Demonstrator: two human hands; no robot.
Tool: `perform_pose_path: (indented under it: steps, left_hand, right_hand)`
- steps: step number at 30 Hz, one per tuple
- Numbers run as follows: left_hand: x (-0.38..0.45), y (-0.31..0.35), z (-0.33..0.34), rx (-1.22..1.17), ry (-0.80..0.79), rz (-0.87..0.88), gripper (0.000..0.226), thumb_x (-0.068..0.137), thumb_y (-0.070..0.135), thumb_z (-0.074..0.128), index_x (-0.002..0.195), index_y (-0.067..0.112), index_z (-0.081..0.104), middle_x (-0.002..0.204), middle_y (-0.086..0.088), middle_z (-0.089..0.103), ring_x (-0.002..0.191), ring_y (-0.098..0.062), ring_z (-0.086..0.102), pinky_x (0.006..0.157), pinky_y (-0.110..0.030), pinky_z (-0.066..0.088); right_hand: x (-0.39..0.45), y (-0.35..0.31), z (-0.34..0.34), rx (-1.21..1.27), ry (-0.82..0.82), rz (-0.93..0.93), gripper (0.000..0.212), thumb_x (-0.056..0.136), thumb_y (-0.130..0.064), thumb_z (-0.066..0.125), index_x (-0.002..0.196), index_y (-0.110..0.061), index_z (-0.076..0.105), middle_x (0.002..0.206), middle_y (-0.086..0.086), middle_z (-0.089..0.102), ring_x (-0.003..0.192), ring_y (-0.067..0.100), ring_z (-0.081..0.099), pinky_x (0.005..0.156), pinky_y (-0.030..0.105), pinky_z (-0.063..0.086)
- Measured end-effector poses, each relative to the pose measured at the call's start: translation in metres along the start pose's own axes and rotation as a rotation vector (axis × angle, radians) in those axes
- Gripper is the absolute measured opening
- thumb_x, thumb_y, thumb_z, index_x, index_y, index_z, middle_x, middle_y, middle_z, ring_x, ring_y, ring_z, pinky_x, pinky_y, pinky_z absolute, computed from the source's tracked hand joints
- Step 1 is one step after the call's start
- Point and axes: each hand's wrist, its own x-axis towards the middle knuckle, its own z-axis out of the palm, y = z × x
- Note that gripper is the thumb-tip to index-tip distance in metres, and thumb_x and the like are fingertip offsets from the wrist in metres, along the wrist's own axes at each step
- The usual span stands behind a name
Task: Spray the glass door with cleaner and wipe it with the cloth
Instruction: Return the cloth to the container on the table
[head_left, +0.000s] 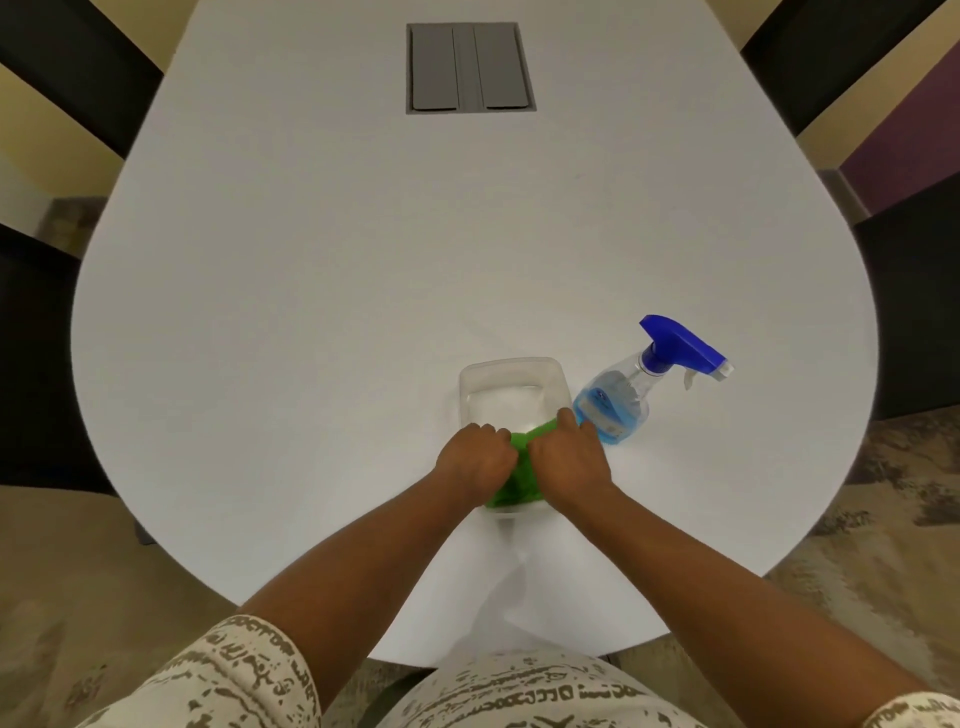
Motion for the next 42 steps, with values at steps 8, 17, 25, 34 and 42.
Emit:
perform_pose_path:
  steps: [8, 17, 25, 34, 42]
  left_hand:
    - [0.015, -0.001, 0.008, -0.209, -0.189, -0.098, 0.054, 0.098, 0.014, 0.060, 0.145, -0.001, 0.040, 0.135, -0.018, 0.060, 0.118, -0.036, 0.062, 0.097, -0.042, 0.050]
    - [0.024, -0.025, -0.026, -0.460, 0.191, -0.038, 0.020, 0.090, 0.003, 0.050, 0.099, 0.010, 0.066, 0.109, -0.006, 0.062, 0.094, -0.029, 0.063, 0.067, -0.031, 0.036]
    - [0.055, 0.000, -0.051, -0.915, 0.509, -0.029, 0.040, 0.093, 0.000, 0.053, 0.130, 0.012, 0.063, 0.128, -0.009, 0.063, 0.112, -0.026, 0.063, 0.096, -0.033, 0.050]
    - [0.065, 0.034, -0.081, -1.020, 0.295, -0.049, 0.062, 0.100, 0.018, 0.060, 0.156, 0.019, 0.033, 0.160, -0.002, 0.041, 0.145, -0.023, 0.042, 0.117, -0.033, 0.033]
    - [0.065, 0.034, -0.089, -1.024, 0.420, -0.072, 0.050, 0.098, 0.021, 0.063, 0.145, 0.013, 0.050, 0.143, -0.007, 0.060, 0.127, -0.025, 0.059, 0.107, -0.037, 0.047]
  right_hand:
    - [0.018, -0.009, 0.012, -0.116, -0.142, -0.074, 0.038, 0.094, -0.039, 0.062, 0.123, -0.014, 0.060, 0.135, 0.013, 0.057, 0.138, 0.034, 0.037, 0.116, 0.044, 0.026]
    - [-0.014, 0.046, -0.002, 0.740, 0.259, 0.075, 0.029, 0.101, -0.024, 0.045, 0.112, -0.015, 0.071, 0.098, 0.005, 0.073, 0.092, 0.022, 0.066, 0.089, 0.036, 0.051]
    - [-0.036, 0.096, 0.027, 1.060, 0.144, 0.272, 0.040, 0.095, -0.049, 0.056, 0.077, -0.014, 0.065, 0.073, -0.003, 0.068, 0.072, 0.013, 0.065, 0.064, 0.020, 0.046]
    - [-0.025, 0.115, 0.033, 1.124, 0.443, 0.370, 0.070, 0.085, -0.051, 0.070, 0.142, -0.021, 0.043, 0.141, -0.001, 0.054, 0.124, 0.018, 0.056, 0.096, 0.032, 0.049]
    - [-0.023, 0.111, 0.008, 1.111, 0.518, 0.317, 0.035, 0.097, -0.024, 0.061, 0.130, -0.017, 0.054, 0.122, 0.004, 0.067, 0.111, 0.021, 0.064, 0.083, 0.023, 0.041]
